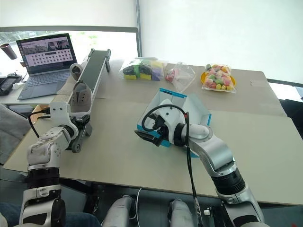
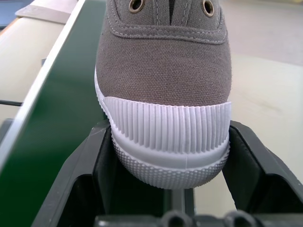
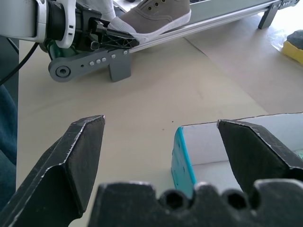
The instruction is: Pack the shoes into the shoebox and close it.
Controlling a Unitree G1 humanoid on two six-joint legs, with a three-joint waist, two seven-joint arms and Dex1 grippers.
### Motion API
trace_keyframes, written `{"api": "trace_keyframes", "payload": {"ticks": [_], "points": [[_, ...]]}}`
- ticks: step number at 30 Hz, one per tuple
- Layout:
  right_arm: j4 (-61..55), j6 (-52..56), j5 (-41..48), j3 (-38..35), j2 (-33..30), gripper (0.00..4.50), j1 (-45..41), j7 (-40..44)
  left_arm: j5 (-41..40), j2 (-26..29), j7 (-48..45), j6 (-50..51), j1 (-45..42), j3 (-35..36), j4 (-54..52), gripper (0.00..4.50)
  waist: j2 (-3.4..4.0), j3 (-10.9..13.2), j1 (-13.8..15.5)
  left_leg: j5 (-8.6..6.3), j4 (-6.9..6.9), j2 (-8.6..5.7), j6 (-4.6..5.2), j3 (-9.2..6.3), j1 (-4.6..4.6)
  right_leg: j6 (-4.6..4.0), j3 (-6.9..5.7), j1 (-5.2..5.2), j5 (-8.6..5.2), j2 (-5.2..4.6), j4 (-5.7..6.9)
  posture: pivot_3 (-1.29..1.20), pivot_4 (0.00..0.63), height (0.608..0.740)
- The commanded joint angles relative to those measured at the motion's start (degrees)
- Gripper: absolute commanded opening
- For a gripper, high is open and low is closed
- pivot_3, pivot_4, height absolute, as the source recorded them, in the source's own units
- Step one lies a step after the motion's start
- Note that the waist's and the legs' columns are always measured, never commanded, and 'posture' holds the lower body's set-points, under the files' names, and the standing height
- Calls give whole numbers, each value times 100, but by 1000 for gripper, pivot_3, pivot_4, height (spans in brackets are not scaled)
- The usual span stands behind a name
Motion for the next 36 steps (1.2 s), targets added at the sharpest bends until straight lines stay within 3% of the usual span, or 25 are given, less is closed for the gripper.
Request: {"api": "trace_keyframes", "payload": {"ticks": [1,6,10,13,19,28,32,36], "points": [[31,-106,-79,-120,99,4500,-119,-115,-134,-159,63,-658,-125,180,-489,2870,-3,2,-18,0,0,0,0,0,-2,0,1,0,0,0,1,0,150,716],[895,167,84,-947,833,4500,-468,-1010,-614,-584,-310,-958,-140,17,-1171,2870,-4,3,-68,1,3,1,1,5,-4,14,2,1,9,2,2,0,150,716],[1708,1135,1302,-2519,1893,4500,-1180,-2033,-1489,-929,-975,-292,127,-509,-1932,2870,-4,3,-69,1,8,0,1,9,-4,36,2,5,23,5,10,0,150,716],[1879,1683,1888,-3097,2284,4500,-1517,-2367,-1718,-1024,-1071,4,303,-744,-2218,2870,-3,3,-80,2,11,-1,2,13,-6,43,2,5,23,9,16,0,150,716],[1868,2192,2292,-3259,2605,4500,-1663,-2804,-1964,-1183,-1181,315,439,-1267,-2522,2870,-2,3,-150,2,14,3,3,20,-5,44,3,3,23,13,22,0,150,716],[1911,1969,2545,-3501,2863,4500,-1747,-3265,-2004,-1170,-1303,354,314,-1584,-2486,2870,-2,3,-172,2,14,3,3,5,-6,44,5,3,22,13,17,0,150,716],[1938,1810,2527,-3612,2765,3615,-1720,-3453,-1926,-1104,-1251,301,281,-1508,-2386,2844,-2,3,-187,2,14,3,3,5,-5,44,5,2,22,13,18,0,150,716],[1946,1683,2549,-3647,2664,2195,-1712,-3517,-1834,-1018,-1259,228,240,-1479,-2286,2844,-2,3,-207,2,13,3,3,2,-5,44,5,1,21,13,18,0,150,716]]}}
